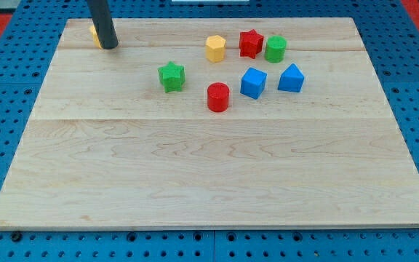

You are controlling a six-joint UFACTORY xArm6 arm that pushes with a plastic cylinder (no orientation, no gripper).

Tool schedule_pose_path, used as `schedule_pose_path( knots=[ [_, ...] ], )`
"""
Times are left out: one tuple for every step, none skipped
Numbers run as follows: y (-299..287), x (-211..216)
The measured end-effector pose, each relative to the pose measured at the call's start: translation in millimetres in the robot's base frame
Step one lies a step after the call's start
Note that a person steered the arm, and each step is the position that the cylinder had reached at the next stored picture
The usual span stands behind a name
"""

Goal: Place red star above the blue cube

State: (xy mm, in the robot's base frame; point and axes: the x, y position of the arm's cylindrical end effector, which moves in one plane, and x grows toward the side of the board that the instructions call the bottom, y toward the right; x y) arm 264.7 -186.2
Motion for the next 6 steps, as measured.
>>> schedule_pose_path(
  knots=[
    [1,1],
    [39,0],
    [98,-10],
    [144,-47],
    [211,-65],
    [266,-50]
  ],
)
